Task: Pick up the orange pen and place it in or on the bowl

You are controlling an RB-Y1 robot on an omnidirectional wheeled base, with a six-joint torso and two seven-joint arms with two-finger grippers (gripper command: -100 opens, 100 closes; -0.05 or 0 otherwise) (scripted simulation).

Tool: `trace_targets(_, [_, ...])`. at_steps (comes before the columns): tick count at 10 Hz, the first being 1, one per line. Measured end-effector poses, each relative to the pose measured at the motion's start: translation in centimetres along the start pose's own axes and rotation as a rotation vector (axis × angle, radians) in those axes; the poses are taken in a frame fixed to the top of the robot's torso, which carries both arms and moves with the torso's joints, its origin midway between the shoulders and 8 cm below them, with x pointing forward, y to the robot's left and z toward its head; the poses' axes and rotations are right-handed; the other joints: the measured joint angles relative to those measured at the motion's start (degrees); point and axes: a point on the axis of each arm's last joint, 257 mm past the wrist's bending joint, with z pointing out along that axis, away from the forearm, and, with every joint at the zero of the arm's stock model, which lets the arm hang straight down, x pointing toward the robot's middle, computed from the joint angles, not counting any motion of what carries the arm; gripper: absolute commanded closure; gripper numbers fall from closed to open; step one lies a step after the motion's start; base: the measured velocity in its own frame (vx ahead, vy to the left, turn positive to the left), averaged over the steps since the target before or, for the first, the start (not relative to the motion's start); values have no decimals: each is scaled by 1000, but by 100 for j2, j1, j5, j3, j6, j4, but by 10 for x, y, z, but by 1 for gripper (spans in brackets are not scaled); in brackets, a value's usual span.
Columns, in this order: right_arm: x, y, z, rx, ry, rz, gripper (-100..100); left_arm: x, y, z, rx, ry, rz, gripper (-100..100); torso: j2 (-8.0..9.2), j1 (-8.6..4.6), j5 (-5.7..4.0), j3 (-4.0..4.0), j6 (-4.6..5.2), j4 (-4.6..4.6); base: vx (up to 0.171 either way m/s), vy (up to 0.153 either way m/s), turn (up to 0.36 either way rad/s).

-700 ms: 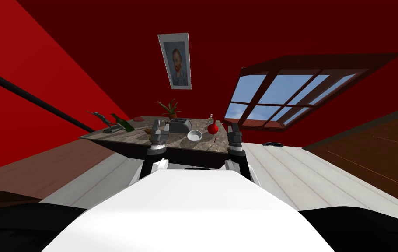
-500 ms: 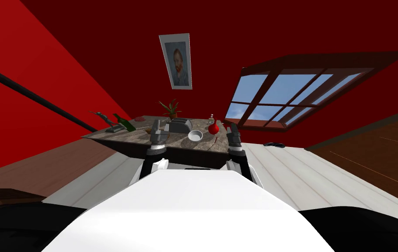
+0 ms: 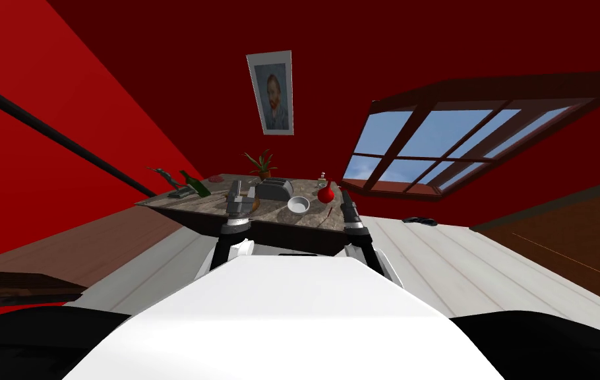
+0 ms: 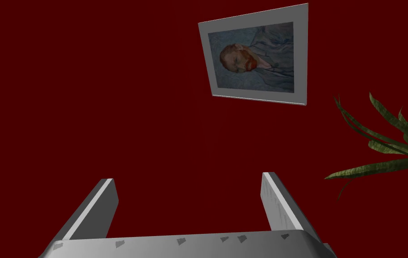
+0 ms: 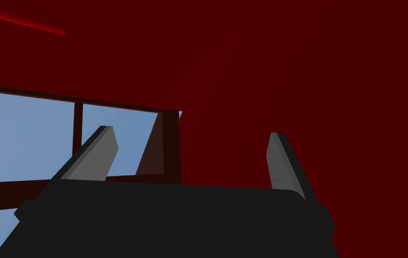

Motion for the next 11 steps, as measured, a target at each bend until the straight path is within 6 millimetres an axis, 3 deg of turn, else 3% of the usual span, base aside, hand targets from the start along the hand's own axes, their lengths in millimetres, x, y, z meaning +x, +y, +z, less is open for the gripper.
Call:
trace_targets(3, [9,-37,-11,100,59,-77,-100,0,0,0,0,0,0,0,-4,7,1,-2,0,-1,5,77,53])
trace_targets(8, [8,-101,-32,258,149,-214,-100,0,0,0,0,0,0,0,-2,-1,0,-1,0,0,3,62,54])
trace_targets(11, [3,-130,-44,340,195,-291,-100,0,0,0,0,0,0,0,-1,1,1,-1,0,0,4,68,56])
